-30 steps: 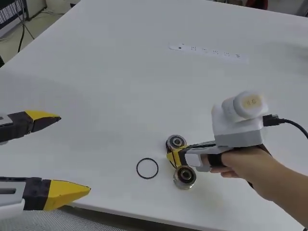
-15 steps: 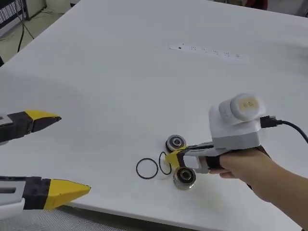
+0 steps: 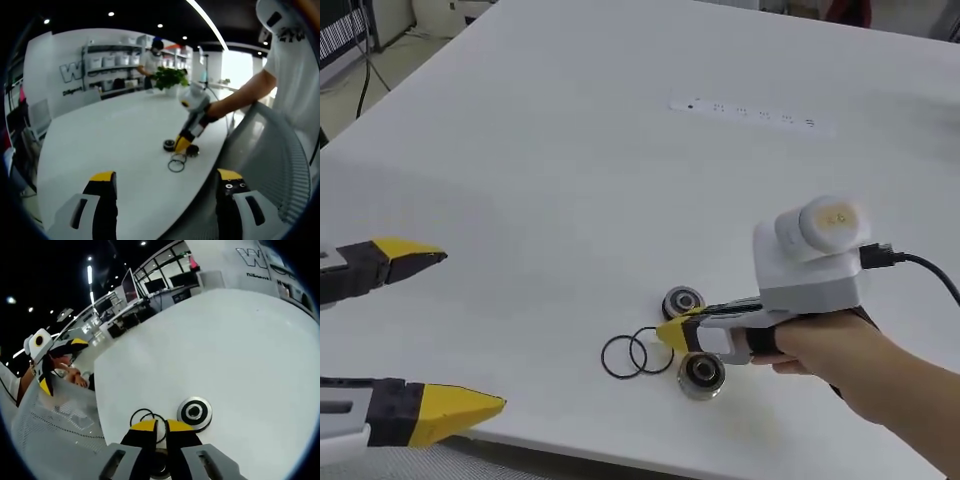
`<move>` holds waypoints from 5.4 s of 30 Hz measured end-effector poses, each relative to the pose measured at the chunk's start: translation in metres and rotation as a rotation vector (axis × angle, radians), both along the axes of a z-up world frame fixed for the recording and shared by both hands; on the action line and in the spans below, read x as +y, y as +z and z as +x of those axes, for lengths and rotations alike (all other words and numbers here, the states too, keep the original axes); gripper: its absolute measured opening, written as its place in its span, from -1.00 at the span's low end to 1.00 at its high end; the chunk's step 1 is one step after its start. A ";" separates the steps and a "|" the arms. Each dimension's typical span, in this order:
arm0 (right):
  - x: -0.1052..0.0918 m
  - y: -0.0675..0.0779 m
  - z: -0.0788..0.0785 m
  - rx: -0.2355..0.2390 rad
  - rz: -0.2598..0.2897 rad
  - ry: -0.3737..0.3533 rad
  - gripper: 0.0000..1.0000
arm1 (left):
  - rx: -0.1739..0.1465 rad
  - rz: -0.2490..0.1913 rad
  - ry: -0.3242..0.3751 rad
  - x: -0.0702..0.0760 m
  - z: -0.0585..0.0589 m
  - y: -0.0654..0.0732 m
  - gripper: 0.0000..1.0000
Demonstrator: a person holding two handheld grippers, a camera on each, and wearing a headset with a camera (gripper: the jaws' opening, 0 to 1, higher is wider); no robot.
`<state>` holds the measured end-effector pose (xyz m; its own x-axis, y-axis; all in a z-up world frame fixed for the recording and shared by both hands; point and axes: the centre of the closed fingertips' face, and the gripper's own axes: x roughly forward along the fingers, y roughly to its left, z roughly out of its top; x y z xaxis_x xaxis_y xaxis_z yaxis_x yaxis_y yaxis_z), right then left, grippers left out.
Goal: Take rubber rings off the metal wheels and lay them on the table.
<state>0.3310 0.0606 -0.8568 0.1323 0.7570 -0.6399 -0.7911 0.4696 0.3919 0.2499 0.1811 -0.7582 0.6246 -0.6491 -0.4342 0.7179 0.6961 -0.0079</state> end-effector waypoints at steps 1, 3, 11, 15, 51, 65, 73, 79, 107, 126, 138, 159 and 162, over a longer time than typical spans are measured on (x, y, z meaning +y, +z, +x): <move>-0.001 0.001 0.000 -0.002 0.002 0.000 -0.92 | -0.001 0.001 -0.001 0.000 0.000 0.000 0.64; -0.002 0.003 0.000 -0.003 0.004 -0.002 -0.91 | -0.001 0.004 -0.002 0.000 0.000 0.000 0.64; -0.009 0.018 0.004 -0.025 0.031 -0.016 -0.87 | -0.007 0.015 -0.009 -0.002 -0.002 0.003 0.64; -0.012 0.036 0.004 -0.068 0.065 -0.021 -0.80 | -0.009 0.019 -0.006 -0.001 -0.002 0.004 0.65; -0.058 0.123 0.014 -0.448 0.042 0.075 -0.36 | -0.117 0.066 -0.162 -0.032 0.027 0.055 0.65; -0.059 0.132 0.036 -0.404 0.139 -0.021 -0.35 | -0.218 0.028 -0.355 -0.084 0.058 0.095 0.64; -0.045 0.131 0.054 -0.391 0.166 -0.028 -0.35 | -0.224 0.020 -0.411 -0.109 0.087 0.091 0.60; -0.037 0.125 0.063 -0.375 0.167 -0.018 -0.35 | -0.200 0.040 -0.438 -0.122 0.107 0.073 0.53; -0.028 0.046 0.052 -0.229 0.192 0.034 -0.38 | -0.079 0.019 -0.363 -0.126 0.142 -0.028 0.10; -0.029 0.000 0.029 -0.180 0.076 0.096 -0.40 | -0.049 0.114 -0.386 -0.144 0.124 -0.072 -0.19; -0.028 -0.004 0.030 -0.224 0.042 0.124 -0.48 | -0.005 0.082 -0.346 -0.151 0.123 -0.083 -0.48; -0.037 -0.011 0.031 -0.271 -0.034 0.178 -0.77 | 0.036 0.067 -0.303 -0.153 0.122 -0.089 -0.71; -0.038 -0.012 0.032 -0.288 -0.048 0.190 -0.85 | 0.036 0.064 -0.300 -0.153 0.122 -0.089 -0.71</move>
<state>0.3632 0.0221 -0.8685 0.1722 0.7556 -0.6320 -0.9413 0.3154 0.1206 0.3714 0.0283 -0.8471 0.3929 -0.7728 -0.4984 0.8915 0.4530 0.0004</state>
